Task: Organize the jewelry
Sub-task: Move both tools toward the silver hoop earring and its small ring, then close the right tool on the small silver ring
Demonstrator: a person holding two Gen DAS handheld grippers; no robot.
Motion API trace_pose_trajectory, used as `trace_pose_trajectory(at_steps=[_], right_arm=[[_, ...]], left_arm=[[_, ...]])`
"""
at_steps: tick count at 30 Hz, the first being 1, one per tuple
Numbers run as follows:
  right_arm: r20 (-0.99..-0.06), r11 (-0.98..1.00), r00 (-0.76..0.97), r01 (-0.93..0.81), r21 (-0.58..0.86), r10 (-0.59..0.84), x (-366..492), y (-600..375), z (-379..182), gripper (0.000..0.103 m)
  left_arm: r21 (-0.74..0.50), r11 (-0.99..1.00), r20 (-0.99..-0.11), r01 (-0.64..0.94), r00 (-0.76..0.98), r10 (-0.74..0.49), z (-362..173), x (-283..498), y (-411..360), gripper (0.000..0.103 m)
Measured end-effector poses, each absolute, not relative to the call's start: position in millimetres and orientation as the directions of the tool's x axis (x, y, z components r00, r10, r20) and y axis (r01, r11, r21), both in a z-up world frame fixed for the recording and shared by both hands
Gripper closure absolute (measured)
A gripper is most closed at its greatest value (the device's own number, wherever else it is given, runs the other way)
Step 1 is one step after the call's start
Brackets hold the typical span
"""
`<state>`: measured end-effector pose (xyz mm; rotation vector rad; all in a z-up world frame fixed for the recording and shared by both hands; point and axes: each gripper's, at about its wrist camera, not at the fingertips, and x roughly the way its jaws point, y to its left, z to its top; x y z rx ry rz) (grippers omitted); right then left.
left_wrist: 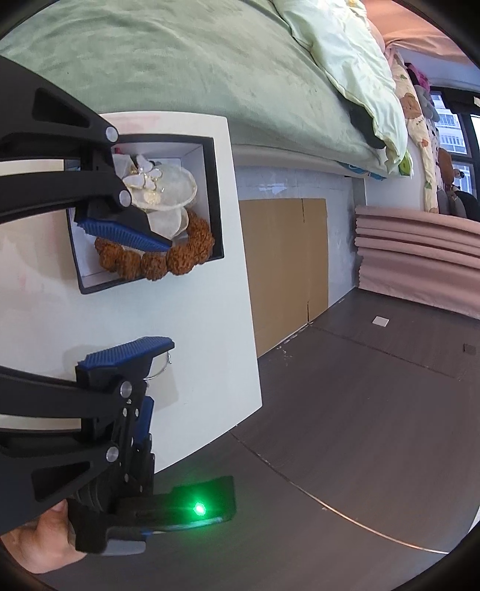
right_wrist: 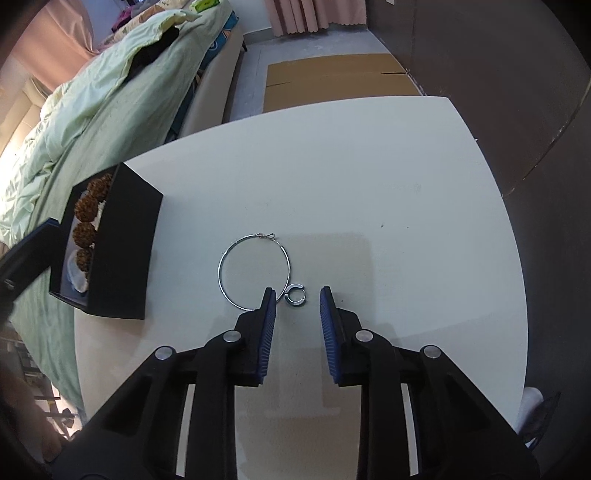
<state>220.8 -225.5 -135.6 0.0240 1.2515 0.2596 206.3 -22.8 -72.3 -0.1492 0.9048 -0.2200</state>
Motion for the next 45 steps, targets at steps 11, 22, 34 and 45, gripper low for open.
trace_pose_trajectory(at_steps=[11,22,34,45], right_arm=[[-0.925,0.978,0.330,-0.148,0.144,0.186,223.8,-234.8,-131.3,0.101],[-0.911,0.958,0.295,-0.095,0.272,0.288,229.2,-259.9,-119.3,0.099],[-0.930,0.968,0.293,-0.178,0.176,0.223,228.3,-223.8,-126.4,0.063],[-0.942,0.978,0.293,-0.175,0.116,0.164,229.1,-222.7,-137.6,0.089]], left_arm=[[-0.257,0.953,-0.744,0.160,0.597,-0.300,-71.5,200.2,-38.3,0.058],[-0.235,0.955,-0.759,0.180,0.580,-0.296,-81.4,208.0,-64.4,0.058],[-0.275,0.958,-0.736,0.077,0.624,-0.261,-68.8,214.6,-17.7,0.058],[-0.291,0.953,-0.724,0.089,0.630,-0.280,-63.4,208.5,-14.2,0.058]])
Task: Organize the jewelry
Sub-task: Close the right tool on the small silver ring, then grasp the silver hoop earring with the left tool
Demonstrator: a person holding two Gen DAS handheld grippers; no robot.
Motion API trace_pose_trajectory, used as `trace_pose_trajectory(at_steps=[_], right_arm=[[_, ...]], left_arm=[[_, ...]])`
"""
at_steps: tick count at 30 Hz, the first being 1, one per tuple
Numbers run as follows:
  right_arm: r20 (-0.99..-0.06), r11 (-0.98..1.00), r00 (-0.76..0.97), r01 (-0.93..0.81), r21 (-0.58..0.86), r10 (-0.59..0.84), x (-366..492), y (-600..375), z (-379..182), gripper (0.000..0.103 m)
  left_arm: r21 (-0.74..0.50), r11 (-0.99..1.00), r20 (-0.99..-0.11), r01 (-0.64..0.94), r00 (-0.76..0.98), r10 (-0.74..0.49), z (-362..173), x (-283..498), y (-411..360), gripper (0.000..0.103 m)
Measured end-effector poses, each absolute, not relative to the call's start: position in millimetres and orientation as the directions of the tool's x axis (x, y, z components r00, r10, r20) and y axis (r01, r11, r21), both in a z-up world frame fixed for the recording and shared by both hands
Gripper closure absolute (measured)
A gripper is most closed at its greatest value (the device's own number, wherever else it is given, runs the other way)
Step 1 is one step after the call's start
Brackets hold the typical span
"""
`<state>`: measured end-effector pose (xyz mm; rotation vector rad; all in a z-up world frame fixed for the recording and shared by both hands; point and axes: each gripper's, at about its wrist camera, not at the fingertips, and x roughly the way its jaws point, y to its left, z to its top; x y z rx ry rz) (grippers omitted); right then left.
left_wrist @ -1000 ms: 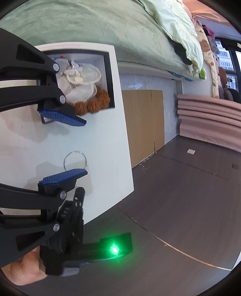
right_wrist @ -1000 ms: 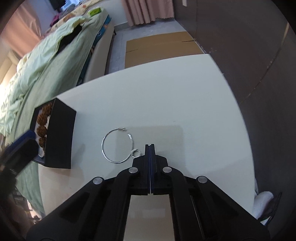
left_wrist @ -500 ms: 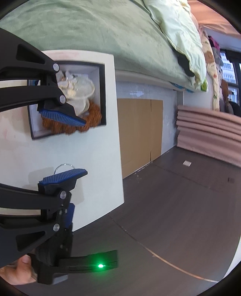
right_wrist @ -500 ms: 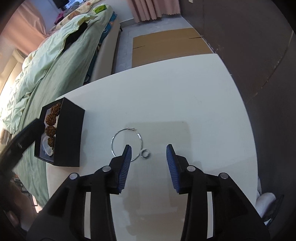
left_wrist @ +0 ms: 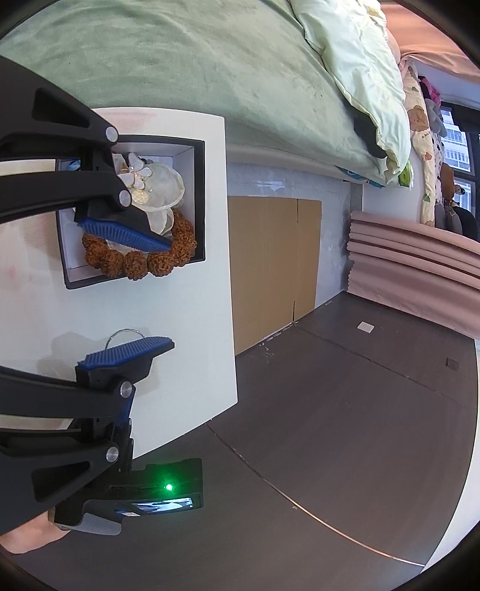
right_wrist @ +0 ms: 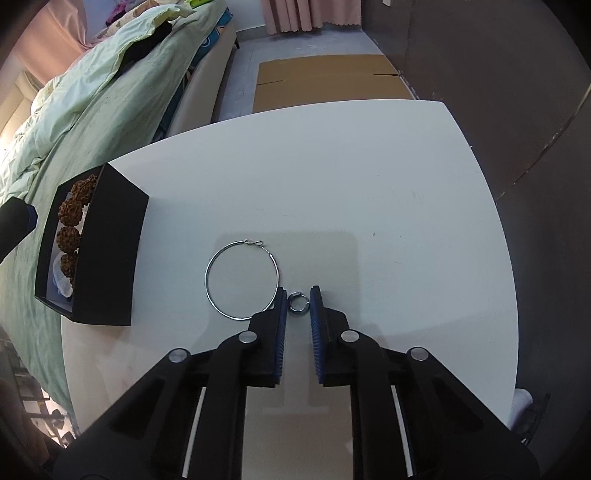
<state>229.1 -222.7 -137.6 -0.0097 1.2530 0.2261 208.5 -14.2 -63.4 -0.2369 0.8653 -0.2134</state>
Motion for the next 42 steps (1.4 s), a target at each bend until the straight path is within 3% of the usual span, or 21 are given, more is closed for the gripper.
trace_pose_trajectory(at_steps=[8,18,22,29,33,42], right_arm=[[-0.941,0.988,0.316,-0.130,0.086,0.124,229.6,-242.3,-134.4,0.089],[-0.912,0.980,0.363,-0.027,0.195,0.191,230.0,-289.3,-114.1,0.089],[-0.898,0.972,0.382,-0.004,0.234,0.217,231.2,-299.0,-105.4,0.089],[-0.871,0.958,0.421,0.018,0.286,0.253,233.3,-313.4,-88.9,0.089],[-0.862,0.952,0.430,0.014,0.306,0.270,236.1,-318.1,-83.7,0.089],[-0.854,0.947,0.432,-0.005,0.320,0.291,239.2,-319.4,-79.8,0.089]], left_arm=[[-0.280,0.953,-0.730,0.115,0.619,-0.289,-65.2,206.5,-26.0,0.058],[-0.234,0.949,-0.774,0.211,0.551,-0.314,-89.3,212.7,-84.0,0.056],[-0.210,0.950,-0.791,0.230,0.532,-0.304,-100.6,216.3,-100.8,0.037],[-0.174,0.952,-0.832,0.252,0.480,-0.279,-133.5,227.5,-130.3,0.036],[-0.097,0.966,-0.854,0.241,0.479,-0.205,-154.4,233.4,-141.4,0.036],[-0.018,0.972,-0.844,0.236,0.517,-0.141,-167.6,236.4,-150.1,0.036]])
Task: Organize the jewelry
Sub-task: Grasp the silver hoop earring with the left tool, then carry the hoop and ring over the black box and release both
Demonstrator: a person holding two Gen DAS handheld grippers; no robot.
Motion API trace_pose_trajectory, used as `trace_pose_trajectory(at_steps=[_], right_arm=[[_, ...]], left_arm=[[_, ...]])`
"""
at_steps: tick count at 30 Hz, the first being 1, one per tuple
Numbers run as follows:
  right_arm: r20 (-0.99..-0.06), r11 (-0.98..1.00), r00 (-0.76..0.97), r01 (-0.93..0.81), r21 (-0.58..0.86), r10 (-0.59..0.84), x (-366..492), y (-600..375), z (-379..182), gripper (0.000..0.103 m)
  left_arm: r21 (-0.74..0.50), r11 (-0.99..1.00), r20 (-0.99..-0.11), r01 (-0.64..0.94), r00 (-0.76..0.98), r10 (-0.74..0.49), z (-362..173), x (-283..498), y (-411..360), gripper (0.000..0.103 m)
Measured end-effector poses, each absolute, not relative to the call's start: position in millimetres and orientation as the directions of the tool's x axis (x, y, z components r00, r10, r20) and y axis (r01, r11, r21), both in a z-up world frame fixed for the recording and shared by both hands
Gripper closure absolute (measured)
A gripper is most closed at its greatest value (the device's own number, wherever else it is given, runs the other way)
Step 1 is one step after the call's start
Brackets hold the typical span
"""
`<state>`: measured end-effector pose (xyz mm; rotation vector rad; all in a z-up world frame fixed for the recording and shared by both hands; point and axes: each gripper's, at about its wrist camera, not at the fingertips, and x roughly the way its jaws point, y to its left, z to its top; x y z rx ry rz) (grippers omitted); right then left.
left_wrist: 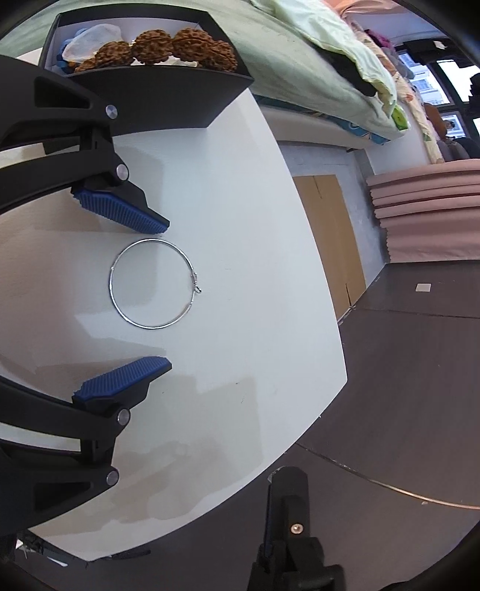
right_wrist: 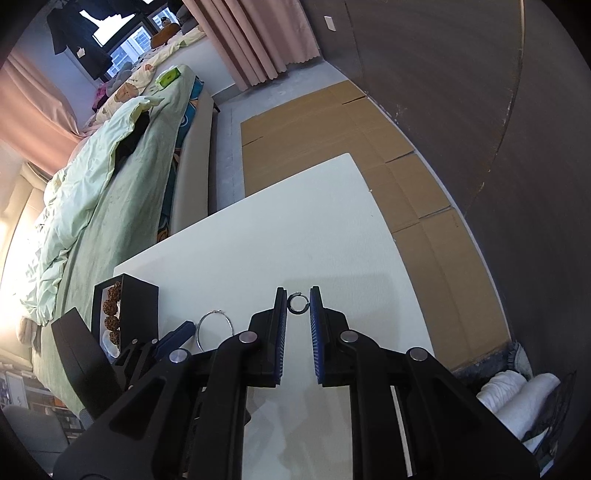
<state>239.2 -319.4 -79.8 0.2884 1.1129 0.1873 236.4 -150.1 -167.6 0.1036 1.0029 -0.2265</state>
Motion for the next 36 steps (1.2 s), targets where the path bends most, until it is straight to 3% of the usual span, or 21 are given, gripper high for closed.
trace_pose_trajectory(at_steps=[3,6,21,36], right_arm=[[-0.853,0.948,0.433,-0.009,0.318,0.290,239.0,-317.5,-79.4,0.089],[-0.856,0.951,0.433,-0.013,0.308,0.283,238.8,-313.9,-79.6,0.089],[-0.844,0.948,0.441,-0.065,0.311,0.307,229.7,-296.9,-77.4,0.089],[-0.733,0.909,0.547,-0.155,0.387,0.405,212.0,-256.0,-48.9,0.089]], left_arm=[[-0.007,0.972,-0.842,0.236,0.523,-0.133,-167.4,237.4,-150.9,0.037],[-0.004,0.976,-0.838,0.217,0.532,-0.122,-165.5,237.8,-145.7,0.055],[-0.099,0.963,-0.808,0.250,0.545,-0.224,-133.4,223.5,-130.5,0.056],[-0.145,0.973,-0.722,0.181,0.652,-0.229,-66.5,200.4,-65.9,0.056]])
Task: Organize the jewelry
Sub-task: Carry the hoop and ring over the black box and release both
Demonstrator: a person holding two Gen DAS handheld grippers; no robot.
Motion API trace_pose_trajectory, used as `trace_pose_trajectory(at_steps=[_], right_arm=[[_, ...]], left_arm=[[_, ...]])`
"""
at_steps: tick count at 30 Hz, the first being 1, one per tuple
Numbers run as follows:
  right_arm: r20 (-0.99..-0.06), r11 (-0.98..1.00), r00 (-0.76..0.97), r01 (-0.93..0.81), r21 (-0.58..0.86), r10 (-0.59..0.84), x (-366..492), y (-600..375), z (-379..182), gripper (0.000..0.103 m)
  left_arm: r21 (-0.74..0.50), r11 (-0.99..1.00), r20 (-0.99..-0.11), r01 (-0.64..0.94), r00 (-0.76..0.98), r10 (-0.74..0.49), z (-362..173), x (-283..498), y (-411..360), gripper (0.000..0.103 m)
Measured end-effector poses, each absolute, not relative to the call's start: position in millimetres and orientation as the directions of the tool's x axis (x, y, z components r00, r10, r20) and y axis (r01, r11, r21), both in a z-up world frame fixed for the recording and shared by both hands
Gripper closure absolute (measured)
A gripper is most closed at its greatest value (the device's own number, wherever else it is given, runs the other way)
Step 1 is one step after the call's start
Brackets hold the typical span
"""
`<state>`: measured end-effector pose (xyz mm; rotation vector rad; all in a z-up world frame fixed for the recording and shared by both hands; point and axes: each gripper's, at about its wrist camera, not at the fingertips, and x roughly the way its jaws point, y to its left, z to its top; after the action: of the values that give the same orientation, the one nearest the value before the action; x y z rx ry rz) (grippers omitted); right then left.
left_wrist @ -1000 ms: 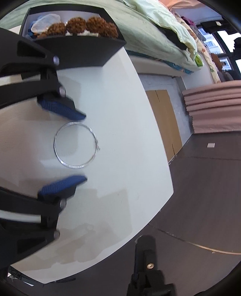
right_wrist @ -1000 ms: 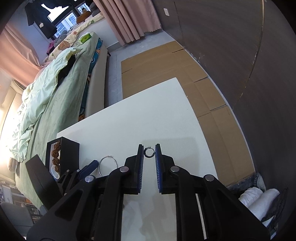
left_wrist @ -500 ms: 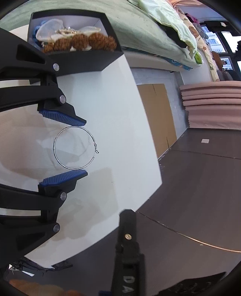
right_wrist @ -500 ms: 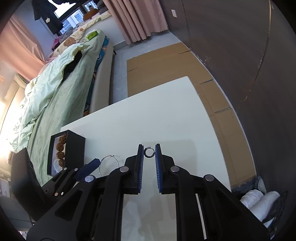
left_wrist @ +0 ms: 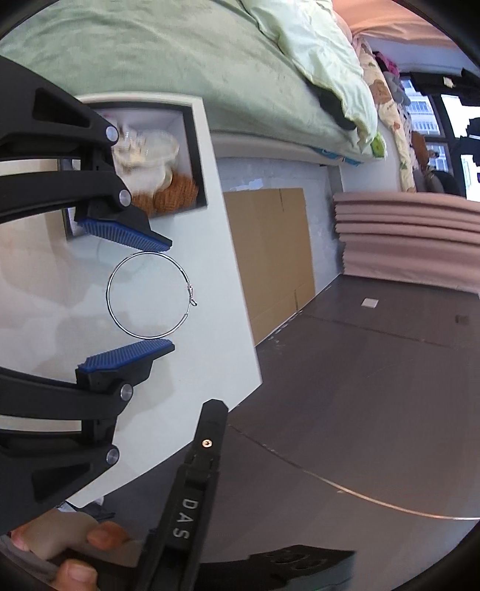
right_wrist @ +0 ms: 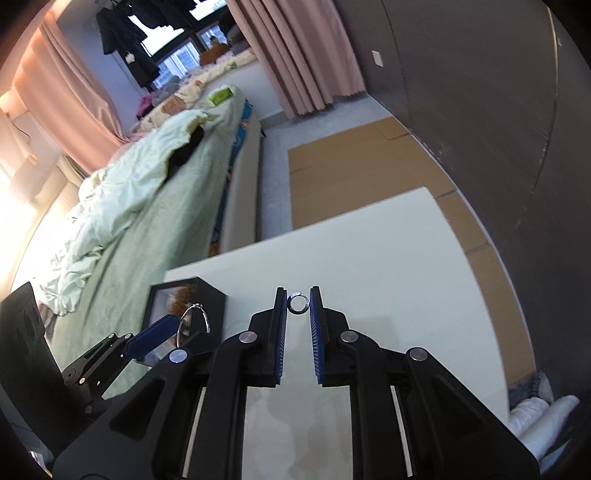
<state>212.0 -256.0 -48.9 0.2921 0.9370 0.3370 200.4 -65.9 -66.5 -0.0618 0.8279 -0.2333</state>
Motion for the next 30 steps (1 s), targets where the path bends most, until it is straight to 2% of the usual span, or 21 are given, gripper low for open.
trace_pose_trajectory(at_steps=[13,25,26,27,28,29,30], right_arm=[[-0.625,0.823,0.540,-0.312,0.475,0.565,198.9,-189.6,-31.0,0.089],[-0.617,0.765,0.451,-0.383,0.518,0.644,196.4,-125.6,-49.0,0.089],[-0.625,0.762,0.435,-0.383,0.522,0.648,198.4,-120.4,-52.0,0.086],[-0.630,0.759,0.423,-0.384,0.526,0.651,199.6,-118.4,-54.1,0.067],[-0.640,0.762,0.414,-0.378,0.526,0.647,201.3,-115.7,-56.8,0.058],[-0.646,0.771,0.422,-0.371,0.517,0.636,200.0,-116.3,-57.6,0.041],[-0.647,0.781,0.437,-0.365,0.507,0.625,199.6,-117.1,-57.6,0.035]], left_arm=[[-0.205,0.977,-0.677,0.065,0.711,-0.190,-31.1,184.3,23.7,0.056],[-0.247,0.969,-0.673,-0.008,0.721,-0.166,-25.7,176.2,70.0,0.056],[-0.250,0.968,-0.674,-0.013,0.720,-0.165,-25.9,176.5,72.3,0.056],[-0.255,0.967,-0.675,-0.019,0.719,-0.164,-26.3,176.8,74.6,0.055],[-0.262,0.965,-0.675,-0.025,0.719,-0.165,-26.9,176.4,77.3,0.055],[-0.280,0.959,-0.672,-0.035,0.720,-0.170,-26.9,176.0,82.5,0.055],[-0.287,0.957,-0.673,-0.038,0.719,-0.173,-27.0,176.1,84.4,0.055]])
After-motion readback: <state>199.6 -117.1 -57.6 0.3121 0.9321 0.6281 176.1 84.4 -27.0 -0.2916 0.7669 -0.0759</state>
